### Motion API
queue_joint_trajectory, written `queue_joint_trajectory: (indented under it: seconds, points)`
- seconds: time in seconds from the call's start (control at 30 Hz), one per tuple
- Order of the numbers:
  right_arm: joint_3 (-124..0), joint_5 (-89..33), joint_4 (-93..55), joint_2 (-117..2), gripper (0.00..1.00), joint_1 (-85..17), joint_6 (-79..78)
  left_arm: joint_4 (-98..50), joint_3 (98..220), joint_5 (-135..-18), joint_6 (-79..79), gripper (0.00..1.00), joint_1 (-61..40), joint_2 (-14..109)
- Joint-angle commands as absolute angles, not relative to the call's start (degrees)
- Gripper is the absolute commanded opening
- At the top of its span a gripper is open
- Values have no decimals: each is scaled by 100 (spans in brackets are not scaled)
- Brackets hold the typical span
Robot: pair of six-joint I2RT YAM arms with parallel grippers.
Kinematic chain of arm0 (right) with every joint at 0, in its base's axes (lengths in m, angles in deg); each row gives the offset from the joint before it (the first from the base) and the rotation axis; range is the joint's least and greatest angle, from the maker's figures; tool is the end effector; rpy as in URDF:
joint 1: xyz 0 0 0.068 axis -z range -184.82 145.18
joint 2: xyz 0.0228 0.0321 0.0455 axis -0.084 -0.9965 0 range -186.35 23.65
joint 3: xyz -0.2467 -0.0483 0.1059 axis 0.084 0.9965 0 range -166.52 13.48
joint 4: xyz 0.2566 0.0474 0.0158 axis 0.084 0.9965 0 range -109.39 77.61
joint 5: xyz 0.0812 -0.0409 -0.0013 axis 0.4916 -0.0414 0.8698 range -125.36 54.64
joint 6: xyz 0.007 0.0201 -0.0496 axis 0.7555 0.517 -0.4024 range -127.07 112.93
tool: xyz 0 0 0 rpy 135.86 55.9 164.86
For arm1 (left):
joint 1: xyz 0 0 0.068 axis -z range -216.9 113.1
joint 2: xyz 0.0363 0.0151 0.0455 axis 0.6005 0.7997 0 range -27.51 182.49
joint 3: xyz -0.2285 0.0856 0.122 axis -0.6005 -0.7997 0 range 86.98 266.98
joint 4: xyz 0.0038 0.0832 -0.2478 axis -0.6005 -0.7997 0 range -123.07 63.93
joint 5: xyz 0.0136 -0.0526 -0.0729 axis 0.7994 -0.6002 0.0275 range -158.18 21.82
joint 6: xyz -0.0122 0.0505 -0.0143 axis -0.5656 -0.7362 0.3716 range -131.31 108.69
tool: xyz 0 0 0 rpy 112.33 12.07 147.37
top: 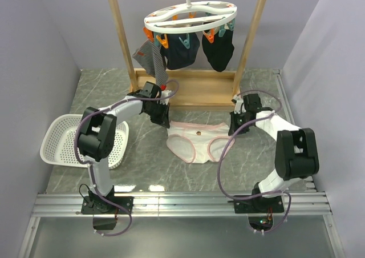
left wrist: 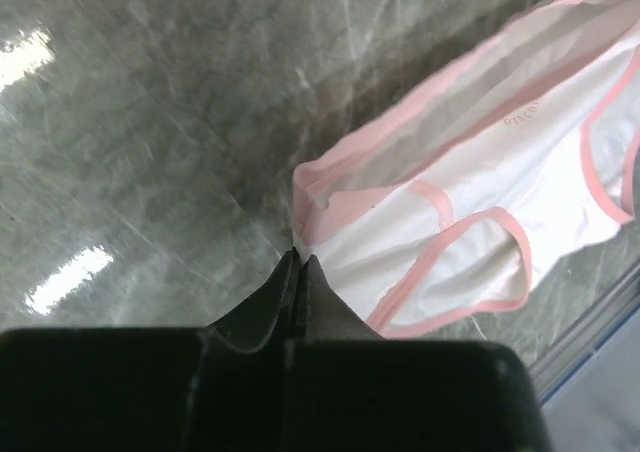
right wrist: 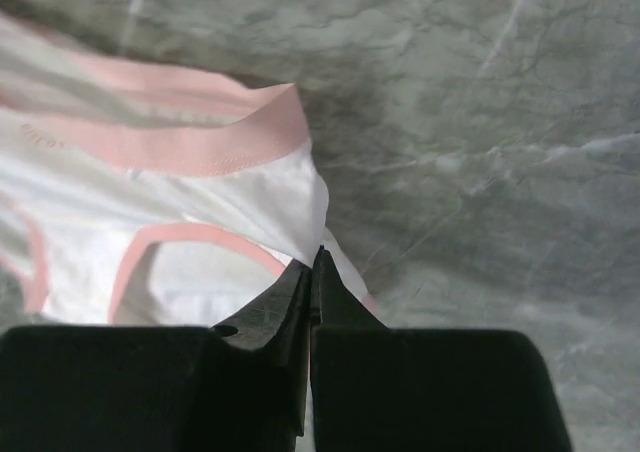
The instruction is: Clip the underwear to the hanger
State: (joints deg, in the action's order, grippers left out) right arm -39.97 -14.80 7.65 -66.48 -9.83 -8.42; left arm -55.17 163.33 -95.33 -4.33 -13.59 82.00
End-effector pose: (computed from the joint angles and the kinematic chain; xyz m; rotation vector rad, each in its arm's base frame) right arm 0.2982 0.0386 0.1829 -0.2592 2.6426 0.5007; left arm 0.3566 -0.1713 0.1850 0.5402 2.6382 -0.8001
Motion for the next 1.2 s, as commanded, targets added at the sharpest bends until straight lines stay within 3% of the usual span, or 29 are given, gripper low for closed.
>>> queue_joint_trajectory:
  seconds: [0.0, 0.07, 0.1, 0.2, 0.33, 0.5, 0.63, 1.03, 1.13, 1.17]
  points:
    - [-4197, -1839, 197, -6784, 3, -1035, -717, -5094, 16484, -9481, -401, 0, -1405, 8279]
    - [-4381, -1866, 187, -6977, 16, -1053, -620, -5076, 16546, -9358, -507, 2, -1405, 8332]
    - [-4460, -1857, 275, -7038, 42, -1053, -585, -5129, 16599, -9314, -621, 16, -1414, 8384]
    - [-4681, -1804, 618, -7013, 61, -1053, -654, -5418, 16626, -9340, -849, 32, -1414, 8245]
    - [-4524, -1629, 601, -6216, 59, -1053, -655, -4956, 16038, -9604, -939, 55, -1414, 7463]
    - [-4452, -821, 346, -6308, 32, -1246, -348, -4418, 15808, -10226, -543, 53, -1396, 7399]
    - [-4558, -670, 214, -7108, 23, -1246, -119, -4391, 16080, -10456, -104, 47, -1396, 7979]
    - [-4804, -1048, -120, -7927, 22, -1211, 145, -4452, 16326, -10148, -173, 49, -1694, 8745]
    - [-4892, -979, -67, -7699, 25, -1220, 84, -4496, 16309, -10559, -498, 51, -1765, 8517]
    - [-4900, -882, -50, -7446, 30, -1211, 75, -4488, 16196, -10701, -673, 52, -1774, 8203]
